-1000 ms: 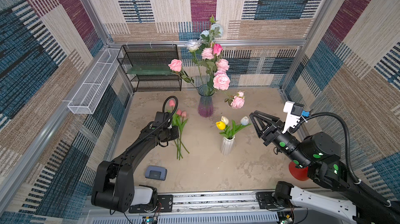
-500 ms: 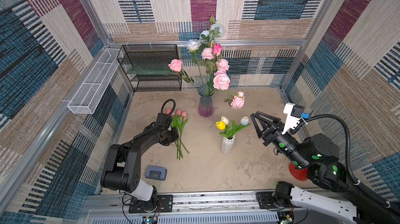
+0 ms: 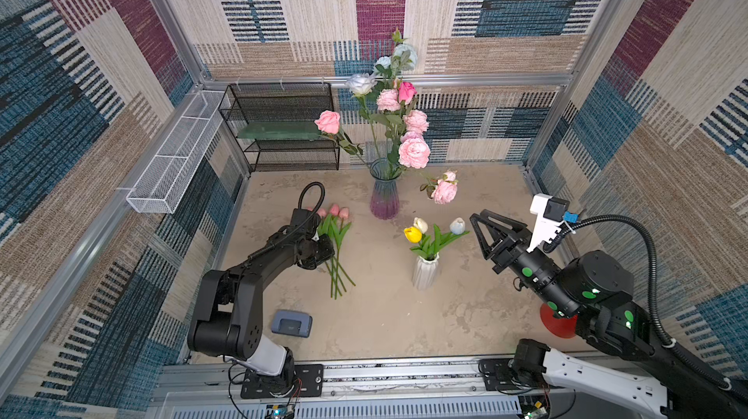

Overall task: Pick out pink flowers from the vase
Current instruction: Place the flower at the center of the board.

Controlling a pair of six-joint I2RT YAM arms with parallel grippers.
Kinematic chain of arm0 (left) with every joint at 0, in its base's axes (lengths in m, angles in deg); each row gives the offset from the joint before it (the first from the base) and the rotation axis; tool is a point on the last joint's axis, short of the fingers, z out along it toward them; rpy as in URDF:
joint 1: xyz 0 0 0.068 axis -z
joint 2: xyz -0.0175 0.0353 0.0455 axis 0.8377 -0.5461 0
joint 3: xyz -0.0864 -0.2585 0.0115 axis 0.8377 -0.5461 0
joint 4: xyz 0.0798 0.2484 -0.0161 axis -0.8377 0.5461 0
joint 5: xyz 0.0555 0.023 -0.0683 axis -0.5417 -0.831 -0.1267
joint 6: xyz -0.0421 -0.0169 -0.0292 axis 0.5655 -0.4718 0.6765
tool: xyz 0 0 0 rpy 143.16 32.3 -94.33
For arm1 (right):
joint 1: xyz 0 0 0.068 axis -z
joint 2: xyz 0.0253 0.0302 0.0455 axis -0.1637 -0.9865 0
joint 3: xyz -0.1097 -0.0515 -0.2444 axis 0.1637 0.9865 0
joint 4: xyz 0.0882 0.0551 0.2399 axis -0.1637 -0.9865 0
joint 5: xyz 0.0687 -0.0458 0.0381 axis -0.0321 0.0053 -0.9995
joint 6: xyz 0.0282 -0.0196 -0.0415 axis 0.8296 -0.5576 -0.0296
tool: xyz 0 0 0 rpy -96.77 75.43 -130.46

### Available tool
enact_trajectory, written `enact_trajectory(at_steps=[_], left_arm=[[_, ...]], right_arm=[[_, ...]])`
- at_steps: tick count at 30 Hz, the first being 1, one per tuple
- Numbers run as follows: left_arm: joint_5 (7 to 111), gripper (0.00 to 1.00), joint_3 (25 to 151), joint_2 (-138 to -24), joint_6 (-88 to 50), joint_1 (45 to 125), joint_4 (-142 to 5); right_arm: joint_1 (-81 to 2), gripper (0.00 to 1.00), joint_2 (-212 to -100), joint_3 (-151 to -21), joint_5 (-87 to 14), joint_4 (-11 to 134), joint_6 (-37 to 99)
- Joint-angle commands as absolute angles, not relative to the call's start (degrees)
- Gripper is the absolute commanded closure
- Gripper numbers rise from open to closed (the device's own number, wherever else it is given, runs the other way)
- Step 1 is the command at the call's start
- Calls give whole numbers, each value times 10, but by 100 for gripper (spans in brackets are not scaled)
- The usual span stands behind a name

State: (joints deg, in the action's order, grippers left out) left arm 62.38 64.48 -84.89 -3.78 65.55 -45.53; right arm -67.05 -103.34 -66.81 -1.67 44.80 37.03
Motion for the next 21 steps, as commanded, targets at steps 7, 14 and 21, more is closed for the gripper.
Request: enact_trajectory(at_steps=[7, 14, 21], left_arm=[[648, 71, 638, -729, -38, 674, -408], [594, 70, 654, -596, -133, 775, -313], [573, 68, 646, -472, -198, 829, -240]], right_arm=[[-670, 59, -977, -640, -109, 410, 302], [-675, 67, -987, -566, -251, 395, 279], [-771, 62, -1000, -392, -179, 515, 336]])
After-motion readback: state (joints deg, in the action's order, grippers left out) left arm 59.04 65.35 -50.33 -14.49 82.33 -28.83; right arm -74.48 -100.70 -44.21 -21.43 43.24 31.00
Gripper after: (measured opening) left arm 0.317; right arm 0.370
